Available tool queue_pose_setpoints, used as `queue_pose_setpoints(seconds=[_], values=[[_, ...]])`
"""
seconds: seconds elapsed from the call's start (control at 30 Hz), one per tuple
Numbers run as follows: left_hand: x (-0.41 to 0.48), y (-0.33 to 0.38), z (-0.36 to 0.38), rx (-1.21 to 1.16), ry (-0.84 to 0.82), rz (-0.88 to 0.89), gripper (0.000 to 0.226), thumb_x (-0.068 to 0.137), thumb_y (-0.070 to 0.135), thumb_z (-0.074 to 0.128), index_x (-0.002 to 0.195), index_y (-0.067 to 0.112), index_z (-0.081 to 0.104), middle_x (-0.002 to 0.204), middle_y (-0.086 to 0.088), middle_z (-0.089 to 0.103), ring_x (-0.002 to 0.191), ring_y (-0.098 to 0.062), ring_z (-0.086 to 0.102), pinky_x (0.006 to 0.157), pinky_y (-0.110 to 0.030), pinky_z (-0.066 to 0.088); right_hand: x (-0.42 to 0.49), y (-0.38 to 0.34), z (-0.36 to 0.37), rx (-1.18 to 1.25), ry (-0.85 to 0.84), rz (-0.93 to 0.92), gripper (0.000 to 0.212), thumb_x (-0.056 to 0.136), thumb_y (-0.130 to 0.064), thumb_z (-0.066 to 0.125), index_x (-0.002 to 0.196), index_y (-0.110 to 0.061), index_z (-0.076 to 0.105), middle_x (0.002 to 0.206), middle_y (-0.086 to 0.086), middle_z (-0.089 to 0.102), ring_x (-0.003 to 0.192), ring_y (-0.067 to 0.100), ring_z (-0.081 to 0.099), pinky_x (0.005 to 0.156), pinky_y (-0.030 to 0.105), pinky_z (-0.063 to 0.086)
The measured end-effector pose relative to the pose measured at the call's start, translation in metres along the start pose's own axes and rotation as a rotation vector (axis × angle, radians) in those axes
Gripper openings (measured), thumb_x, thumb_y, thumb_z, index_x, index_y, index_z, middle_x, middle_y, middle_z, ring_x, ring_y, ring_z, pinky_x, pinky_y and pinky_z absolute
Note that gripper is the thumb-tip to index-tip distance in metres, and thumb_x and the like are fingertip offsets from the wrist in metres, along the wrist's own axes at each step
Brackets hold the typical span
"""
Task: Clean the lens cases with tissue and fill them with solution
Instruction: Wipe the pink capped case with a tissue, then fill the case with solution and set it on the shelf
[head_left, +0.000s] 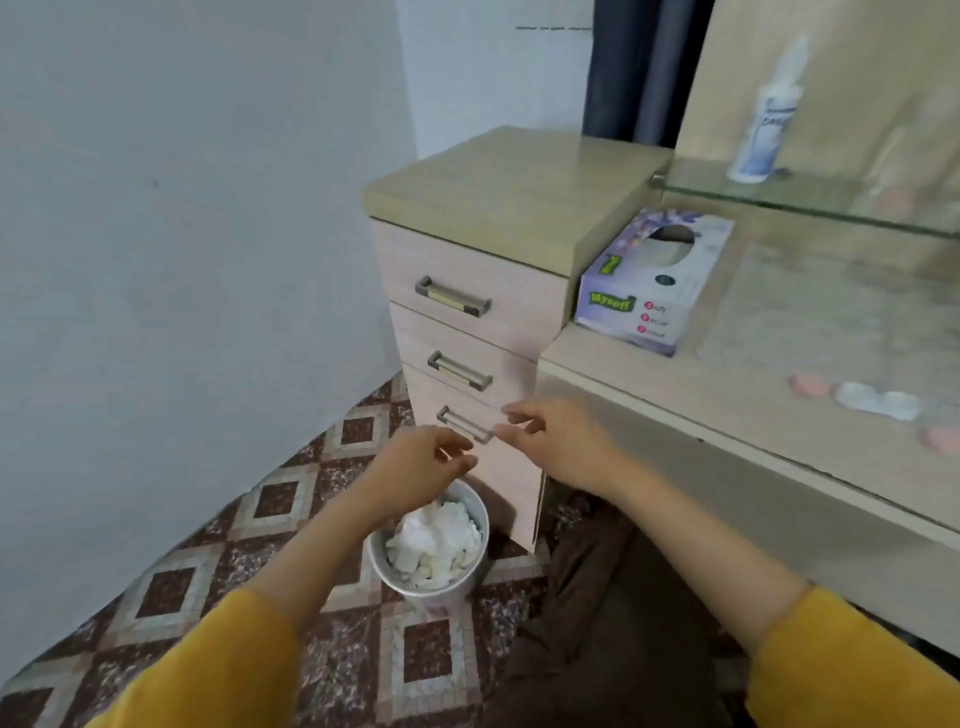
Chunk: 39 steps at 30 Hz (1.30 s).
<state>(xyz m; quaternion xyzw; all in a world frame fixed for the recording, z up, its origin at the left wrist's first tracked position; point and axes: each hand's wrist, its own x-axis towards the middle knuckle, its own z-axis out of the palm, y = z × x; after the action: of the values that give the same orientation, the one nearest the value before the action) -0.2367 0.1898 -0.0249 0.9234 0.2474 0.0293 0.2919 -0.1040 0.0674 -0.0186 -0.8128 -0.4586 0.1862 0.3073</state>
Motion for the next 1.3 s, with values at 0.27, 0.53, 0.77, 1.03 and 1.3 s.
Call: queue_pose_setpoints(seconds=[0.27,0.53,0.77,1.03,1.3], values=[[0.041,0.112,-0.004,-0.021,-0.011,0.266,0.027,0.088,0.029,0.059,0.111,0.018,0.065,0.100,0.003,0.065,0.088,-0.006,0.057,0.079,-0.017,0.040,-0.050,0.022,-0.113,-0.232,0.264,0.005,0.042,0.089,-0.042,0.054,0.122,-0.017,0.059,0.123,-0.001,0.061,0.109,0.013,0.057,0.092,0.025,0.038],[0.090,0.202,0.029,-0.004,-0.092,0.450,0.027,0.088,0.029,0.058,0.113,0.018,0.064,0.107,0.004,0.064,0.085,-0.003,0.054,0.067,-0.010,0.034,-0.102,0.082,-0.185,-0.304,0.432,0.230,0.041,0.090,-0.043,0.053,0.124,-0.020,0.057,0.123,-0.004,0.061,0.111,0.012,0.054,0.091,0.024,0.037],[0.121,0.242,0.079,0.059,-0.179,0.549,0.035,0.092,0.022,0.053,0.125,0.014,0.055,0.137,0.000,0.048,0.125,-0.014,0.044,0.100,-0.019,0.029,-0.155,0.127,-0.215,-0.363,0.501,0.443,0.042,0.091,-0.041,0.052,0.126,-0.019,0.055,0.127,-0.001,0.058,0.117,0.016,0.050,0.091,0.027,0.038],[0.146,0.238,0.115,0.125,-0.093,0.630,0.040,0.096,0.022,0.044,0.135,0.014,0.044,0.147,-0.003,0.035,0.138,-0.017,0.026,0.111,-0.022,0.013,-0.190,0.164,-0.234,-0.462,0.554,0.588,0.040,0.090,-0.040,0.053,0.123,-0.018,0.058,0.123,0.002,0.060,0.111,0.022,0.052,0.089,0.033,0.041],[0.151,0.233,0.123,0.096,-0.030,0.674,0.040,0.096,0.022,0.044,0.135,0.017,0.044,0.147,0.001,0.035,0.138,-0.014,0.025,0.110,-0.019,0.012,-0.182,0.182,-0.276,-0.406,0.701,0.660,0.037,0.084,-0.034,0.062,0.112,-0.010,0.064,0.107,0.010,0.063,0.102,0.024,0.053,0.080,0.034,0.044]])
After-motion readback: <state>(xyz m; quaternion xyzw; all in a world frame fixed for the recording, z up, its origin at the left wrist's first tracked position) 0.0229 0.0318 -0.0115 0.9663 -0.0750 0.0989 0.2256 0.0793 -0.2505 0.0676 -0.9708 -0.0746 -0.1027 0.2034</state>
